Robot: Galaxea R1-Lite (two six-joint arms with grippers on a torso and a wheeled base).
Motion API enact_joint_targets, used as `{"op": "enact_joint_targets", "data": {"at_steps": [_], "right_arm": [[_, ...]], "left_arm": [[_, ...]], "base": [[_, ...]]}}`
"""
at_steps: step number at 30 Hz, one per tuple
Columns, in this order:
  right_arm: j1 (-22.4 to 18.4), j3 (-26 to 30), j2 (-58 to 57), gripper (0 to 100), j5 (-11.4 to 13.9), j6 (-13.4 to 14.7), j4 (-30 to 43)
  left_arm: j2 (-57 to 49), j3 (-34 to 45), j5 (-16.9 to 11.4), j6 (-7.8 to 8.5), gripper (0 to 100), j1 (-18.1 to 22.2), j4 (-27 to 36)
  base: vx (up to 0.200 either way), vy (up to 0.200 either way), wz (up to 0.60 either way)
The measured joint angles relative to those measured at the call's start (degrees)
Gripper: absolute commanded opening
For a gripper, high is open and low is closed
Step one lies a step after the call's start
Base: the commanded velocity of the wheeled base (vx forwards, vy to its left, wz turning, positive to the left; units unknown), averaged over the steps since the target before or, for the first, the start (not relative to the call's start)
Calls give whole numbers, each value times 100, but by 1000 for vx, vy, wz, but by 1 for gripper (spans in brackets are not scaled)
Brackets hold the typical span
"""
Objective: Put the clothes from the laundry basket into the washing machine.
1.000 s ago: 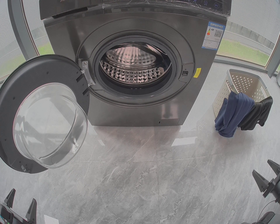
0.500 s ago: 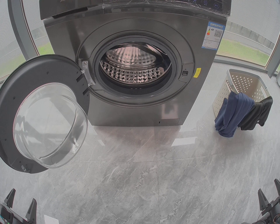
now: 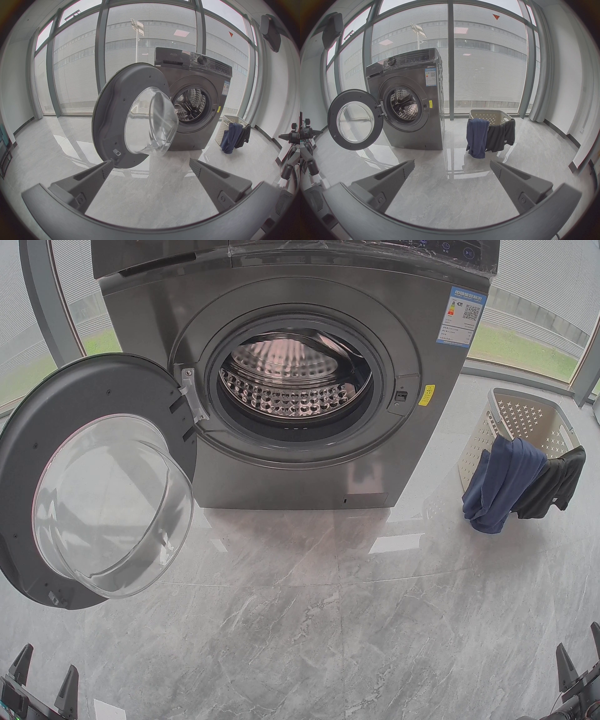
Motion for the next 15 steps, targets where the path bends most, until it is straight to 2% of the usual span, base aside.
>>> {"op": "enact_joint_targets", "data": {"at_steps": [15], "right_arm": [[1,0,-9,100,0,2,-2]], "left_arm": [[0,0,0,0,100,2,2]], "base": [[0,-200,0]]}}
